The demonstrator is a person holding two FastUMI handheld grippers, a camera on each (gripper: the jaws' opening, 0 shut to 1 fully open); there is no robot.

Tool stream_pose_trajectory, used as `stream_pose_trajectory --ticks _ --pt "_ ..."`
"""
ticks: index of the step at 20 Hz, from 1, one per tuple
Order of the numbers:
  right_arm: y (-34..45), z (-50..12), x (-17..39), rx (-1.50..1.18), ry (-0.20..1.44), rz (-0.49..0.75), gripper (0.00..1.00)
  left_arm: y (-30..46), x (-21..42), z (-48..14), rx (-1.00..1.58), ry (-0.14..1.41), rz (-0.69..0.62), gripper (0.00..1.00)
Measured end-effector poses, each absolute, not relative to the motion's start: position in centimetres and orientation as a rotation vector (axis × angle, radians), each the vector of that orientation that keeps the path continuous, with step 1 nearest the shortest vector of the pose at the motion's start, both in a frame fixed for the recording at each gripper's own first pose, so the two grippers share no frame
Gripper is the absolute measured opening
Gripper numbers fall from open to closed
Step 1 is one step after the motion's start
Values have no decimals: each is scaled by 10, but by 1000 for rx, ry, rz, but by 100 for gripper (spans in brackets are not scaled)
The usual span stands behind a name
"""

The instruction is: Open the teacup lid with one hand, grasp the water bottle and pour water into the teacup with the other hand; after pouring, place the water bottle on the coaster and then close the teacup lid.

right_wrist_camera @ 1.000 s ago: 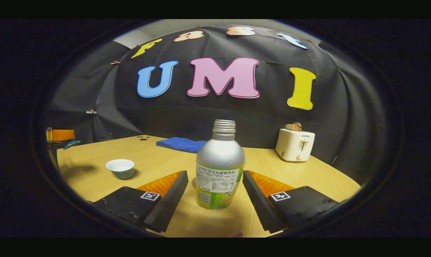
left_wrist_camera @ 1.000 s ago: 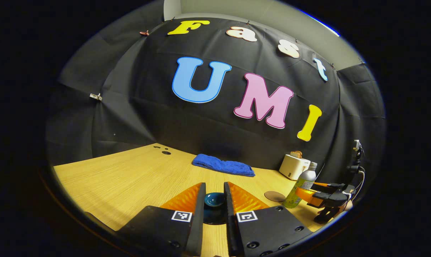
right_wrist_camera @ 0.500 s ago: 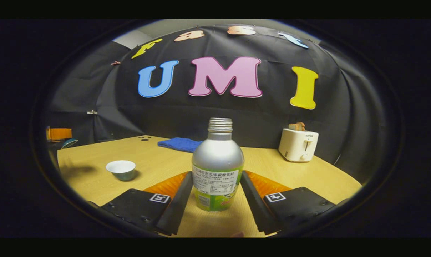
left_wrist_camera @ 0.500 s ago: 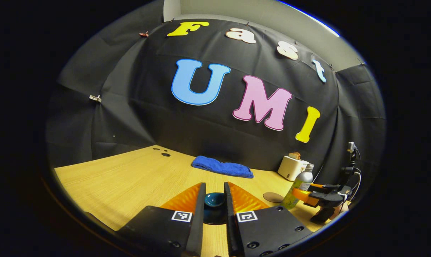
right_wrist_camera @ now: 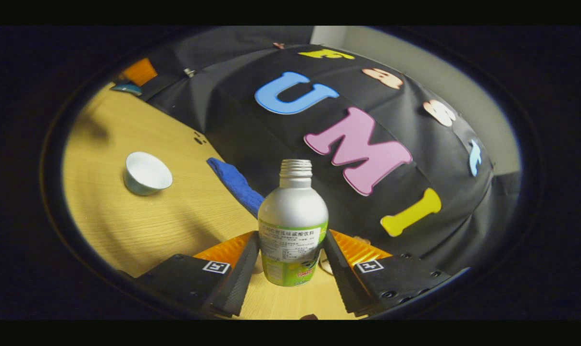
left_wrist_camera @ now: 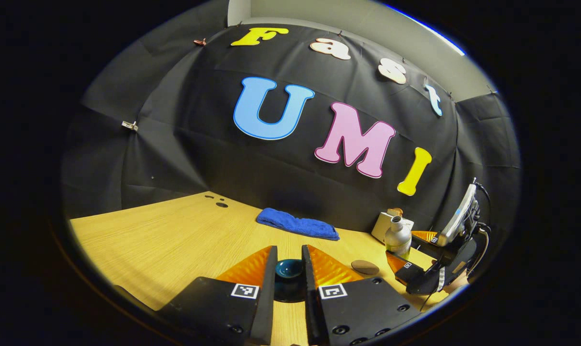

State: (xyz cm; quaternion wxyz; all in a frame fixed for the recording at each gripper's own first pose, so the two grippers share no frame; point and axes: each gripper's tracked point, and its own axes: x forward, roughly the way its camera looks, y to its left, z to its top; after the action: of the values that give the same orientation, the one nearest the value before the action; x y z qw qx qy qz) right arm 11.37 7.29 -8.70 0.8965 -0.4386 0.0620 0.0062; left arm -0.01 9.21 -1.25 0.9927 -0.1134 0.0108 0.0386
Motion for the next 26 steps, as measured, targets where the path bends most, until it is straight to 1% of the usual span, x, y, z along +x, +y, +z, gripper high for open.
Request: stream_pose_trajectory --ticks 3,4,5,7,8,11,15,20,26 --pt "85 -87 121 -1011 132 35 79 100 -1 -13 -210 23 100 31" --pt "88 -87 123 -1045 134 40 82 102 -1 -12 -208 22 106 31" --pt "91 -87 123 -1085 133 45 75 104 -1 -14 -208 23 111 31" --pt "95 -87 119 -1181 122 50 76 108 0 -17 -213 28 115 31" --pt "98 -88 118 -1234 113 53 79 109 1 -18 -220 32 115 31" --pt "109 -87 120 -1377 89 75 79 112 0 -19 -228 35 118 31" --pt "124 -93 125 -1435 77 125 79 107 0 -19 -231 40 104 31" --pt "126 -116 127 -1502 147 180 79 112 1 -18 -222 40 111 31" --pt "128 -124 130 -1615 157 204 79 109 2 -23 -231 51 104 31"
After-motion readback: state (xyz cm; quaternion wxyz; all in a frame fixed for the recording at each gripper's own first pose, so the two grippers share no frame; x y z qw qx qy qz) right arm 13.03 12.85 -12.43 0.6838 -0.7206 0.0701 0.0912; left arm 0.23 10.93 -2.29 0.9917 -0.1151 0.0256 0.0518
